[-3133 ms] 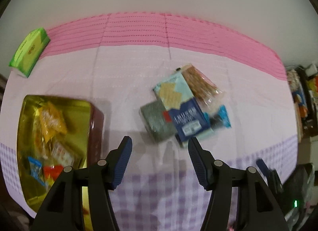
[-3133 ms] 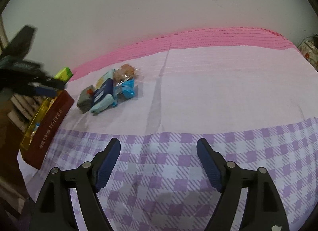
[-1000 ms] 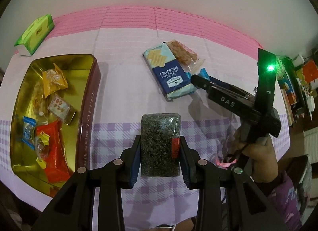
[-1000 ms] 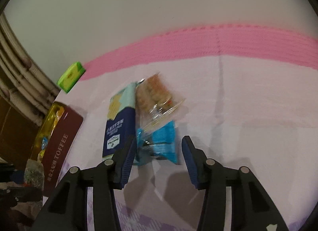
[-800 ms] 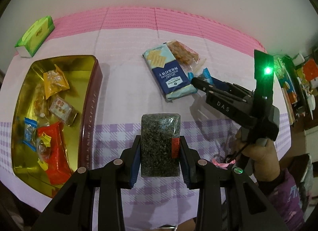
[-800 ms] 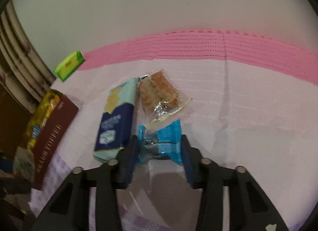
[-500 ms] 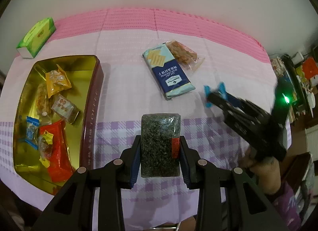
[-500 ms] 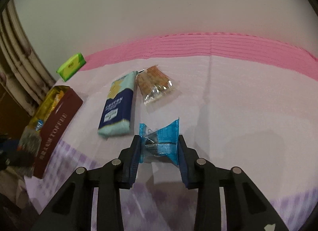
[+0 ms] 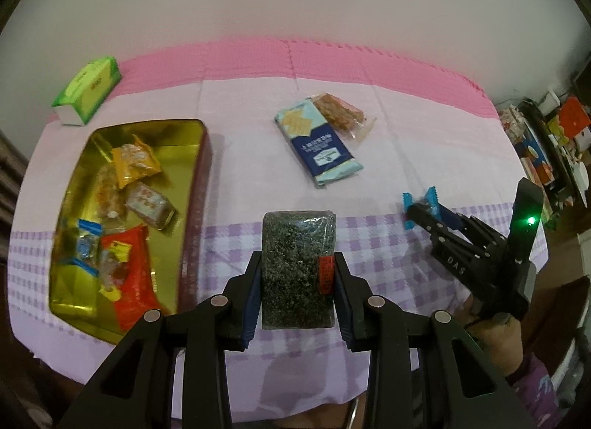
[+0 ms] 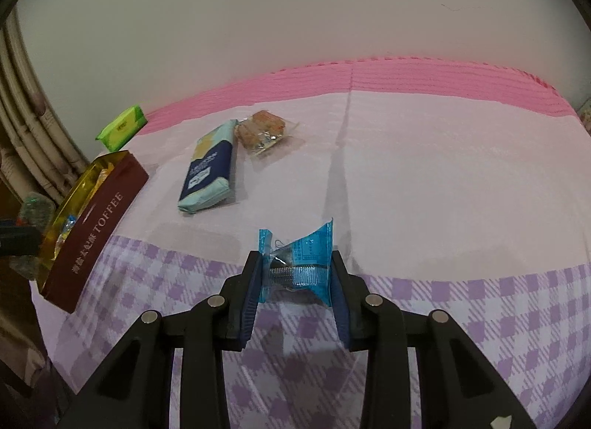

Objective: Organize snacks
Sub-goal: 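Carry the seaweed block into the gold tin and open the left tool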

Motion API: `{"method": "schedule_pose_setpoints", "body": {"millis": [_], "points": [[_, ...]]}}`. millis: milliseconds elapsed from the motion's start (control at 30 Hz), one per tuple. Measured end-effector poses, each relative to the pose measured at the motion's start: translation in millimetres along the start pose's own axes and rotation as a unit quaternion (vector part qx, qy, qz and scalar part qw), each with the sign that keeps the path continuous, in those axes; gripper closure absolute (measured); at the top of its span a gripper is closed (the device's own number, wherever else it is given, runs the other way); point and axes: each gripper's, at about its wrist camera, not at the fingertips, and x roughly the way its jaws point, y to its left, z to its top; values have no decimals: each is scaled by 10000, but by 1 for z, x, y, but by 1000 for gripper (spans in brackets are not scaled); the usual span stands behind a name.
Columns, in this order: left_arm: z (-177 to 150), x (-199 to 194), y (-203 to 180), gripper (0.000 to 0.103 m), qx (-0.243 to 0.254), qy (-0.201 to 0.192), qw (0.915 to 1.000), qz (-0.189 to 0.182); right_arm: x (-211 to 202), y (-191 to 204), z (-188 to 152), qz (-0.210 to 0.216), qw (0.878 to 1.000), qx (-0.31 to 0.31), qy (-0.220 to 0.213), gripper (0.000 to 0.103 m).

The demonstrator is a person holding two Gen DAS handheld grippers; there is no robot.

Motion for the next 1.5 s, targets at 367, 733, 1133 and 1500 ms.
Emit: {"method": "schedule_pose_setpoints", "body": {"millis": [367, 733, 1133, 1500], "points": [[-14, -19, 40, 67, -114, -360, 9982, 475, 3, -1, -1, -350, 9993, 93, -39, 71], [-26, -28, 90, 67, -324, -519, 9944, 861, 4, 6, -1, -631, 9980, -19, -7, 71], [-38, -24, 167, 67, -636, -438, 9899, 1189, 5, 8, -1, -694, 9976, -60, 1, 72], [-40, -8, 202, 67, -857, -291, 9902, 1062, 5, 8, -1, -686, 9976, -51, -3, 71]]}}
